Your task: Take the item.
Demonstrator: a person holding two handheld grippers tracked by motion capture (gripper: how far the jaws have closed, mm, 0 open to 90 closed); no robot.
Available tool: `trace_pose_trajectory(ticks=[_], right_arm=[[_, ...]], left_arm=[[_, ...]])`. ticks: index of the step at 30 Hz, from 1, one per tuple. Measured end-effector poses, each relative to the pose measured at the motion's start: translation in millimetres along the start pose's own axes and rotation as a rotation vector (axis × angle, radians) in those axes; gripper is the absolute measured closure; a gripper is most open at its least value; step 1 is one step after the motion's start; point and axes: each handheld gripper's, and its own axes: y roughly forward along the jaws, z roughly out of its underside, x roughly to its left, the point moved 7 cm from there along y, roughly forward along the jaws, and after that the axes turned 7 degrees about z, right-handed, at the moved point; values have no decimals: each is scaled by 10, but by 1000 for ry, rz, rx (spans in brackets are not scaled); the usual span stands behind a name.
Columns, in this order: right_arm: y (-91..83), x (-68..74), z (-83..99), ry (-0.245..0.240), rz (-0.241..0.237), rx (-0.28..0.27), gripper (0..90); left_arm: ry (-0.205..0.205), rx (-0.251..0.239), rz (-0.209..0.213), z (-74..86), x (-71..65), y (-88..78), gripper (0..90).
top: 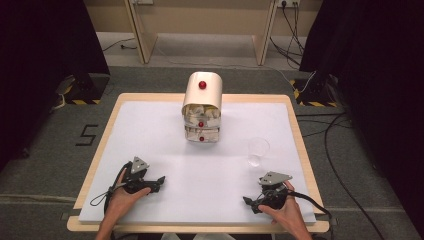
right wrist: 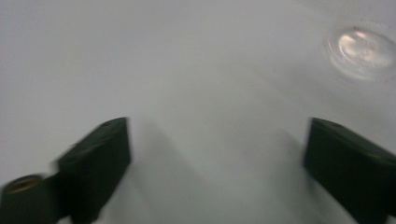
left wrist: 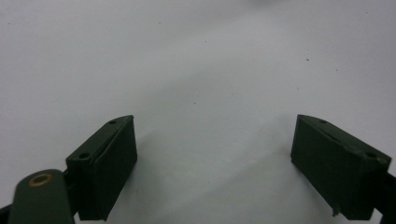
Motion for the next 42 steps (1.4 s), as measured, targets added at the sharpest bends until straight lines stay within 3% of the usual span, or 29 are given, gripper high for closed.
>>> trace_pose_trajectory(ticks=[1, 3, 5, 6, 7, 8, 10, 13, 16, 23, 31, 32, 42], right_arm=[[-6, 8, -18, 12, -10, -14, 245], [-18, 37, -51, 36, -38, -40, 79], [-42, 64, -93, 64, -70, -73, 209], [-59, 76, -125, 87, -88, -96, 216], [-75, 91, -159, 108, -106, -114, 151], [-86, 104, -196, 106, -93, -122, 112], [-110, 155, -293, 48, -67, -146, 184], [-88, 298, -466, -7, -73, -172, 162], [-24, 402, -573, -61, -72, -163, 156], [149, 541, -894, -110, -70, -175, 178], [270, 540, -1190, -126, -57, -199, 211], [299, 556, -1296, -131, -62, -210, 213], [400, 640, -1753, -185, -37, -271, 229]], left_arm=[[0, 0, 0, 0, 0, 0, 136], [0, 0, 0, 0, 0, 0, 136], [0, 1, 0, 0, 1, 0, 135], [0, 0, 0, 0, 0, 0, 135], [0, 0, 0, 0, 0, 0, 135], [0, 1, 1, 0, 1, 0, 135], [0, 1, 0, 0, 1, 0, 135], [0, 1, 1, 0, 1, 0, 135], [0, 1, 1, 0, 1, 0, 135], [-1, 1, 3, 0, 1, 0, 135], [-2, 1, 6, 0, 2, -1, 135], [-2, 2, 6, 1, 2, -2, 135], [0, 3, 8, 1, 5, -2, 135]])
